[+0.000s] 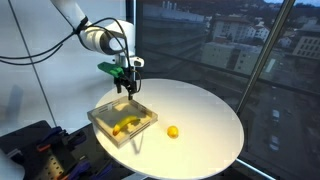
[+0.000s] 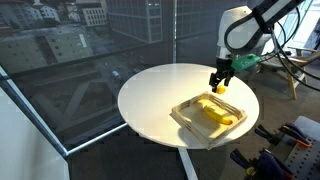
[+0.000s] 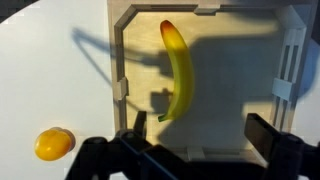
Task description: Put the banana in the box
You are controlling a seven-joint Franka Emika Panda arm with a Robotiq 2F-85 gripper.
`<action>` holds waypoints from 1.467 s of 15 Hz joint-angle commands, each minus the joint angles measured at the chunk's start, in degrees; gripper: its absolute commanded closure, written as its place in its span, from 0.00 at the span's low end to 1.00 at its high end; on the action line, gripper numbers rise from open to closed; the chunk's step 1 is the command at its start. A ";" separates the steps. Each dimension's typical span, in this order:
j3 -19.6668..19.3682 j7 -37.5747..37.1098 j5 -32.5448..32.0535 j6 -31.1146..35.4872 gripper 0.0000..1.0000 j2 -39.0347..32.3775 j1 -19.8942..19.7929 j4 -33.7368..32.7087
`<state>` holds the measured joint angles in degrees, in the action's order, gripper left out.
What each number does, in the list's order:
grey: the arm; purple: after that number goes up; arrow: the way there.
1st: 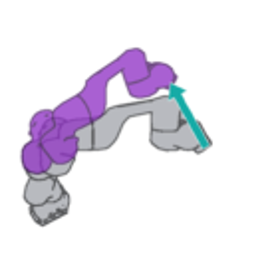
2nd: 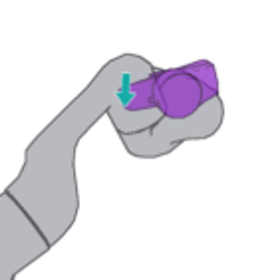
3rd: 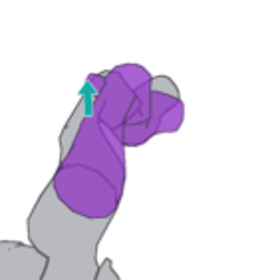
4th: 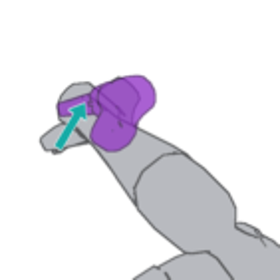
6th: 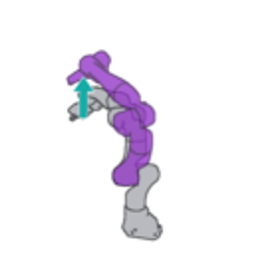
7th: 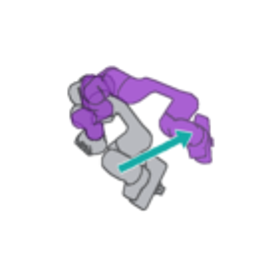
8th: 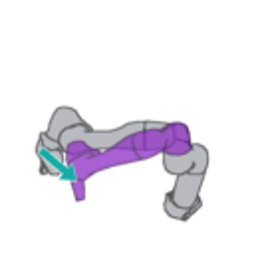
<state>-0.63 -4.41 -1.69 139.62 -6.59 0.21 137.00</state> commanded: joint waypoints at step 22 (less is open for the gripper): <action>-1.62 -4.33 -0.73 -7.52 0.00 12.63 -2.55 2.83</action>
<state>-2.23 -8.87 -2.45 134.05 3.43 -1.99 138.66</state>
